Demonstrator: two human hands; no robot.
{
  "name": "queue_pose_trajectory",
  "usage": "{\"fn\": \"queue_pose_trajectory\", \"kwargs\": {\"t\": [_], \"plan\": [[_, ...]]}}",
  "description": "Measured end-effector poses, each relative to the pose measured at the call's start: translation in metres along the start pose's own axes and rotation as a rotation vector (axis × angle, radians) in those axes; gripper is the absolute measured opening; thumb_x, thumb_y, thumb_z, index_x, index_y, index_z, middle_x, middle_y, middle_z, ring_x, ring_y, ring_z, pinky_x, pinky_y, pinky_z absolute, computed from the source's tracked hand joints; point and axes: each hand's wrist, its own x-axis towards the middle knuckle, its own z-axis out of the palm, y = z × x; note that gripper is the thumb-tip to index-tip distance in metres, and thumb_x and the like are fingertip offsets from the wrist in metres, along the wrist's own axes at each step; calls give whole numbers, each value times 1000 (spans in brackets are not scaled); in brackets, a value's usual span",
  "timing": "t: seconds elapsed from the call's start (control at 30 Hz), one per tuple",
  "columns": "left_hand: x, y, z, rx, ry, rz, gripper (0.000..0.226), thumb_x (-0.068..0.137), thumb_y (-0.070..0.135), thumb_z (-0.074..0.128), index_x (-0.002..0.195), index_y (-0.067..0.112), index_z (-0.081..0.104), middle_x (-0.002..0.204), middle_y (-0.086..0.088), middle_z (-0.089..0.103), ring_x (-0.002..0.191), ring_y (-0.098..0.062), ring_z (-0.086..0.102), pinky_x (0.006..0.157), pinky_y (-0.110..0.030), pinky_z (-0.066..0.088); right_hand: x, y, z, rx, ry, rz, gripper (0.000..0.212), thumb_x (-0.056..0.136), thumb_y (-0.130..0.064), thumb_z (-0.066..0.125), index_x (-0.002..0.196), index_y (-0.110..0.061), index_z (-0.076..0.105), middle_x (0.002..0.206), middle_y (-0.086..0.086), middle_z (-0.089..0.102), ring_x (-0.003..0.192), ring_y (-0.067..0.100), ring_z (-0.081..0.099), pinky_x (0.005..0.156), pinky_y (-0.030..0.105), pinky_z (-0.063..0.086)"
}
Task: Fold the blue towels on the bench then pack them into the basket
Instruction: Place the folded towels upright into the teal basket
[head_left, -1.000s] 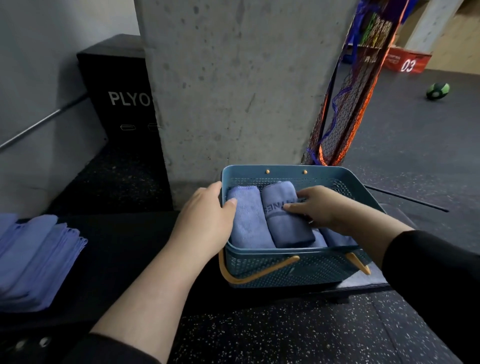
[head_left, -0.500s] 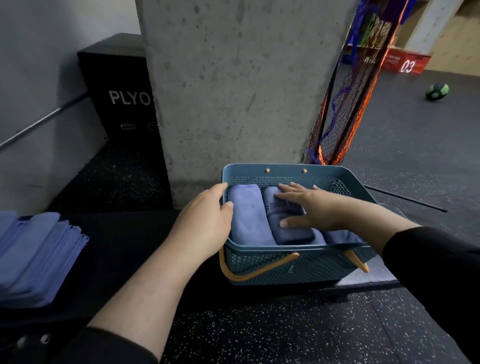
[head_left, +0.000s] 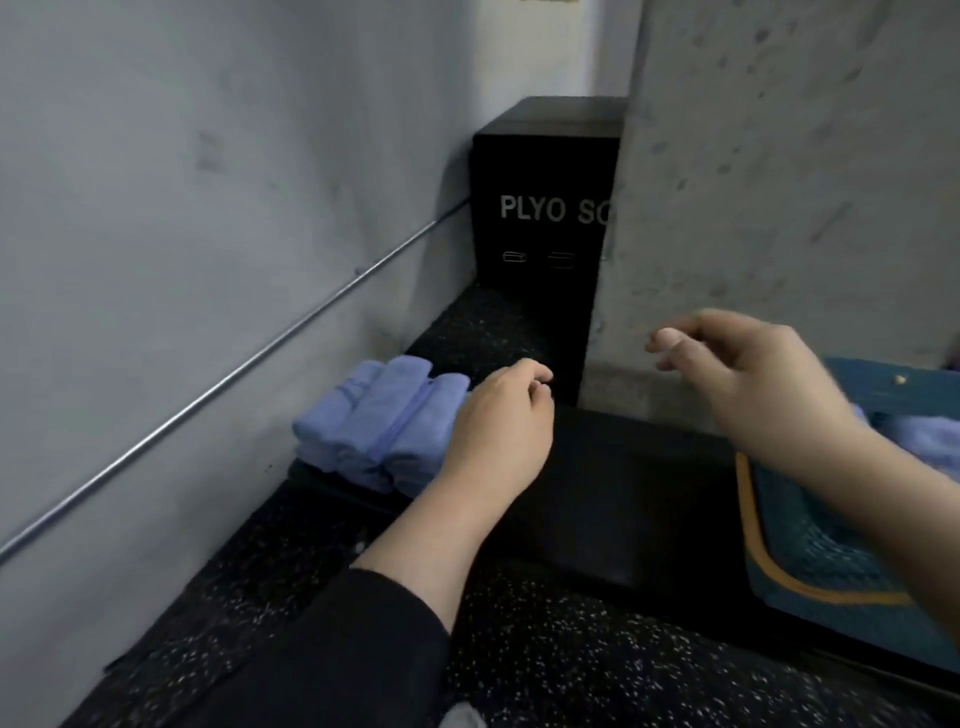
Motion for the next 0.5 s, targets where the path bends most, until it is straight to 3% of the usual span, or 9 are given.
{"fn": "queue_pose_trajectory", "kwargs": {"t": [0.07, 0.17, 0.3, 0.5], "plan": [[-1, -28, -19, -1, 39, -65, 22, 104, 29, 49, 120, 29, 64, 97, 5, 69, 89, -15, 64, 70, -28, 44, 4, -10, 38, 19, -67, 36, 17, 98, -41, 57, 90, -31, 69, 72, -3, 67, 56, 4, 55, 52, 16, 41], [0, -66, -46, 9, 121, -169, 19, 103, 32, 50, 111, 29, 67, 87, 8, 68, 89, -13, 63, 74, -25, 40, 10, -12, 98, 84, -162, 114, 15, 95, -41, 63, 100, -29, 70, 80, -9, 71, 68, -1, 62, 68, 20, 48], [-2, -102, -66, 52, 159, -216, 23, 104, 24, 51, 112, 12, 69, 103, -8, 73, 98, -24, 65, 86, -33, 45, 17, -9, 166, 205, -276, 281, 35, 92, -47, 65, 118, -24, 68, 95, -10, 72, 90, 11, 69, 88, 43, 58], [9, -139, -65, 169, 153, -174, 34, 104, 23, 50, 134, 12, 62, 129, -10, 64, 117, -27, 59, 95, -33, 41, 32, -11, 226, 302, -312, 461, 59, 90, -48, 67, 139, -16, 56, 124, -1, 64, 108, 17, 63, 98, 44, 54]]}}
